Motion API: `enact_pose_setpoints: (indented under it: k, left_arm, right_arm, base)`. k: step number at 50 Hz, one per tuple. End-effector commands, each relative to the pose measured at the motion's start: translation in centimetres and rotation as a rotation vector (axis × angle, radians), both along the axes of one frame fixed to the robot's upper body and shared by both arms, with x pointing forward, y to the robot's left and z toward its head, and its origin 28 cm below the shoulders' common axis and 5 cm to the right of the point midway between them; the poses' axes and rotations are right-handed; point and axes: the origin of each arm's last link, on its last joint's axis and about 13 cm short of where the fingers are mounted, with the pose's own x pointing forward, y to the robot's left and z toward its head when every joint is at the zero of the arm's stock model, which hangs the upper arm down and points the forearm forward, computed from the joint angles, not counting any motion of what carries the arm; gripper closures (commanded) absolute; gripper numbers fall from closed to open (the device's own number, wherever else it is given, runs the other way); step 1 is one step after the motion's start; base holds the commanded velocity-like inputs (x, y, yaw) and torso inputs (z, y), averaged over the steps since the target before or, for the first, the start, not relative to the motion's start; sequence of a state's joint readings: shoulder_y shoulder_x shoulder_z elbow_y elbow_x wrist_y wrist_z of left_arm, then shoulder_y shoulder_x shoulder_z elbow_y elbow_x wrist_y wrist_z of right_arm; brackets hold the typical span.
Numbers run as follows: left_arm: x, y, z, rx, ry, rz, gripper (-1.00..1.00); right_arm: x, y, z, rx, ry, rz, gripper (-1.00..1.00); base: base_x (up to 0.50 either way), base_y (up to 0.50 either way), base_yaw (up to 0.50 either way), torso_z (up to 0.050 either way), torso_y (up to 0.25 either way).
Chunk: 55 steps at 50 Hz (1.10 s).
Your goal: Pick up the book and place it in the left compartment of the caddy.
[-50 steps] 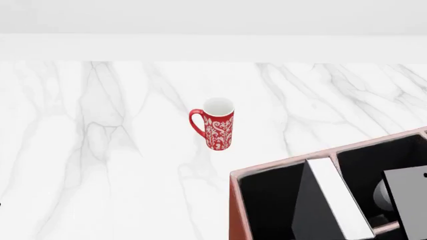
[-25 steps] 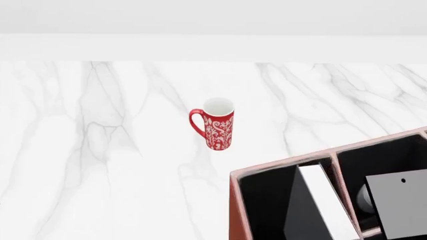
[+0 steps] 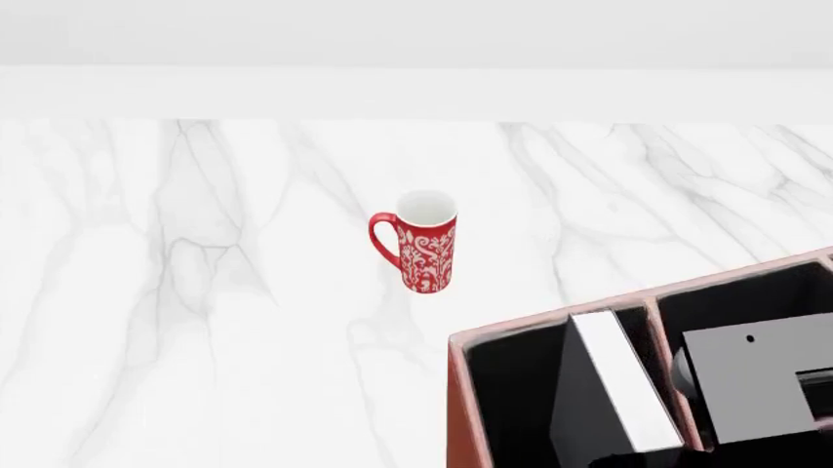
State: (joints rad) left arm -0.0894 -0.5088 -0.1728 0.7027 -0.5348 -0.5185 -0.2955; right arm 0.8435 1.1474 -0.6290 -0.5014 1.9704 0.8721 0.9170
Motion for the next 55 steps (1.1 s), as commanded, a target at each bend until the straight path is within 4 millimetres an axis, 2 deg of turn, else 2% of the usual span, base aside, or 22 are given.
enact_pose_setpoints:
  k: [1, 55]
  left_arm:
    - [0.0, 0.0, 0.0, 0.000, -0.001, -0.001, -1.00]
    - [-0.1, -0.1, -0.1, 0.003, 0.002, -0.006, -1.00]
  right_arm:
    - [1.2, -0.1, 0.1, -0.041, -0.078, -0.005, 1.00]
    - [0.9, -0.5, -4.7, -0.037, -0.101, 0.059, 1.00]
  base:
    - [0.00, 0.00, 0.00, 0.000, 0.000]
    - [0.00, 0.00, 0.00, 0.000, 0.001]
